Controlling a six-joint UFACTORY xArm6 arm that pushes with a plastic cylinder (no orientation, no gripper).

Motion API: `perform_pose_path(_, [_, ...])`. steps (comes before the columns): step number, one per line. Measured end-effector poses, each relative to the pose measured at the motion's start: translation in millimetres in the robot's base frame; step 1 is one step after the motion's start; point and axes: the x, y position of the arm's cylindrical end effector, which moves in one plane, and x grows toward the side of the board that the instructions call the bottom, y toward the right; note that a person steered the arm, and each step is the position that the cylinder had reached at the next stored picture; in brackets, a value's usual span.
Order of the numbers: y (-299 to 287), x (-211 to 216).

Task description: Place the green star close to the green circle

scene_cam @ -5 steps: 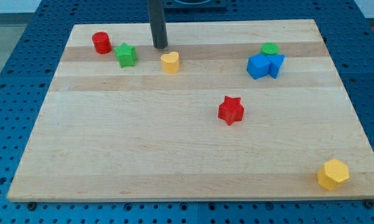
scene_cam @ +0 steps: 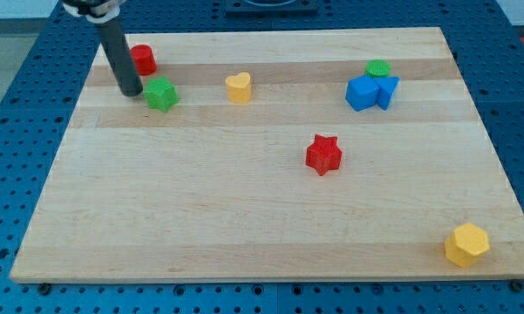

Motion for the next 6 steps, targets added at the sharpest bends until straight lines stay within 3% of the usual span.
perform_pose_path(1, [44, 37])
perform_pose_path(2, [57, 31])
perform_pose_path(4, [19, 18])
perform_pose_path(5, [88, 2])
perform_pose_path(6, [100, 20])
